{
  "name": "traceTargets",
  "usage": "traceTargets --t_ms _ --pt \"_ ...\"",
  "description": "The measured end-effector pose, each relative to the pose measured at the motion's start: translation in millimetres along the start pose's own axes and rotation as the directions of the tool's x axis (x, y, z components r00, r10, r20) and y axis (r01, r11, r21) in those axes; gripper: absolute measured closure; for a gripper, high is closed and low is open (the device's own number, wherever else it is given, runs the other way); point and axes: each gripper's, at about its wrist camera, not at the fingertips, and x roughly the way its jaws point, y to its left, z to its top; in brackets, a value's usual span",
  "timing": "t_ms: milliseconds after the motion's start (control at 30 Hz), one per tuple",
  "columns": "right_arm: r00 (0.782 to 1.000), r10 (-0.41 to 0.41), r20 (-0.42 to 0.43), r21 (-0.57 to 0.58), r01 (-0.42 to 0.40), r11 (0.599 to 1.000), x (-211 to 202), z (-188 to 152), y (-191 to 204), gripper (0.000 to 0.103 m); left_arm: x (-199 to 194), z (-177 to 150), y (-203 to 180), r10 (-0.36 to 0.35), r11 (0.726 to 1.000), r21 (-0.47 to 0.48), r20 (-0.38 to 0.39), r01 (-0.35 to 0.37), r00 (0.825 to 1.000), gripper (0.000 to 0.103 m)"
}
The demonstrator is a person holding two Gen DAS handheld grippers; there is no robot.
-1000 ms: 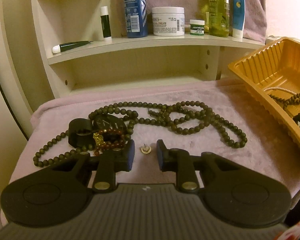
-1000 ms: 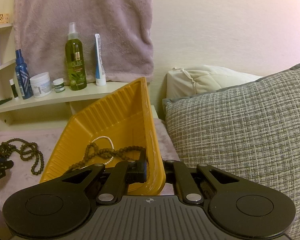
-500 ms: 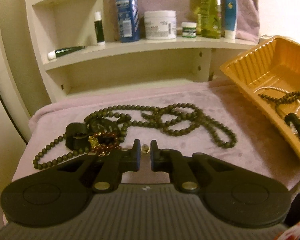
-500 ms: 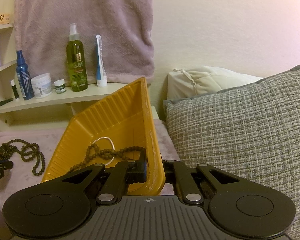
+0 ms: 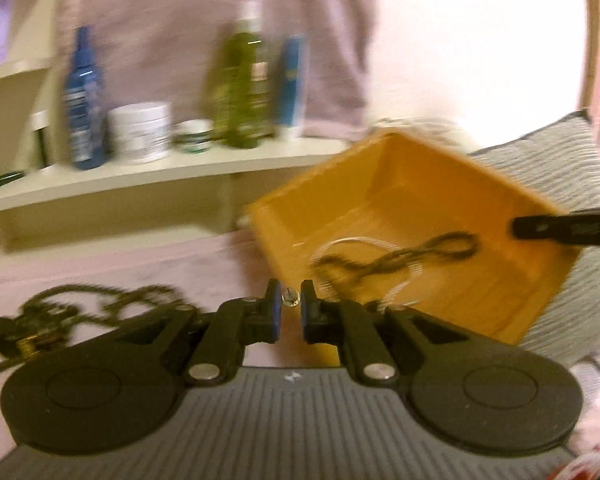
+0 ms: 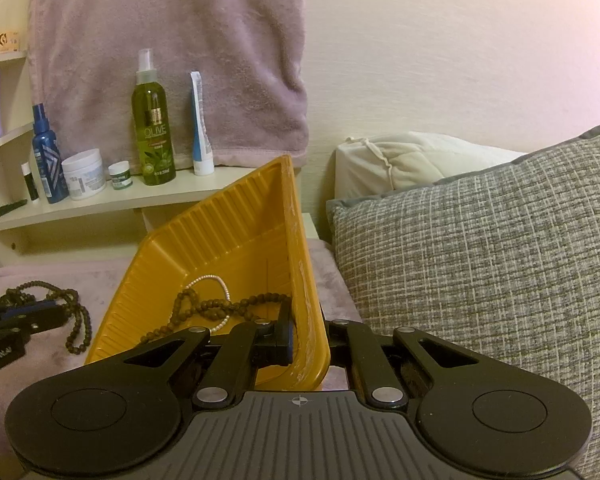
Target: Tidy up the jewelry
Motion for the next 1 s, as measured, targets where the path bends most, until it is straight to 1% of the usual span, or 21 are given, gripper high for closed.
traceTargets --t_ms 133,200,600,633,667,700,733,800,900,1000 --pt "1.0 0.002 -0.001 0.006 -0.002 1.0 0 0 -1 0.096 6 5 -25 -0.06 0.998 0.021 0.0 0.06 0.998 0.095" --pt "1.0 0.003 -0.001 0.007 -0.003 1.0 -1 0 -1 0.096 9 5 -34 -0.076 0.996 0.036 -0.006 0.076 0.997 0.095" --pt "1.0 0.004 -0.001 0.016 -0.004 1.0 -1 -1 1 0.096 19 5 -56 -0.122 0.99 0.074 -0.032 0.124 0.992 0.094" --pt "1.0 0.004 0.0 0.017 -0.004 1.0 -1 -1 1 0.096 20 5 -57 -0.126 0.989 0.076 -0.036 0.129 0.991 0.094" --pt "1.0 0.003 -0.001 0.017 -0.003 1.0 -1 -1 1 0.096 20 4 -58 -0.128 0.988 0.08 -0.039 0.13 0.991 0.088" --pt "1.0 0.003 -0.001 0.017 -0.003 1.0 -1 -1 2 0.096 21 3 -59 -0.129 0.987 0.086 -0.043 0.133 0.991 0.085" --pt "1.0 0.004 -0.001 0.017 -0.004 1.0 -1 -1 2 0.096 20 2 -59 -0.131 0.987 0.09 -0.04 0.134 0.991 0.084" --pt "1.0 0.005 0.0 0.017 -0.005 1.0 -1 -1 2 0.096 18 1 -57 -0.119 0.989 0.088 -0.039 0.122 0.992 0.084" --pt "1.0 0.004 -0.001 0.018 -0.004 1.0 -2 -2 3 0.096 11 -3 -45 -0.084 0.994 0.064 -0.031 0.086 0.996 0.084" --pt "1.0 0.003 0.0 0.018 -0.003 1.0 -3 -2 4 0.096 3 -5 -28 -0.033 0.999 0.039 -0.024 0.034 0.999 0.084"
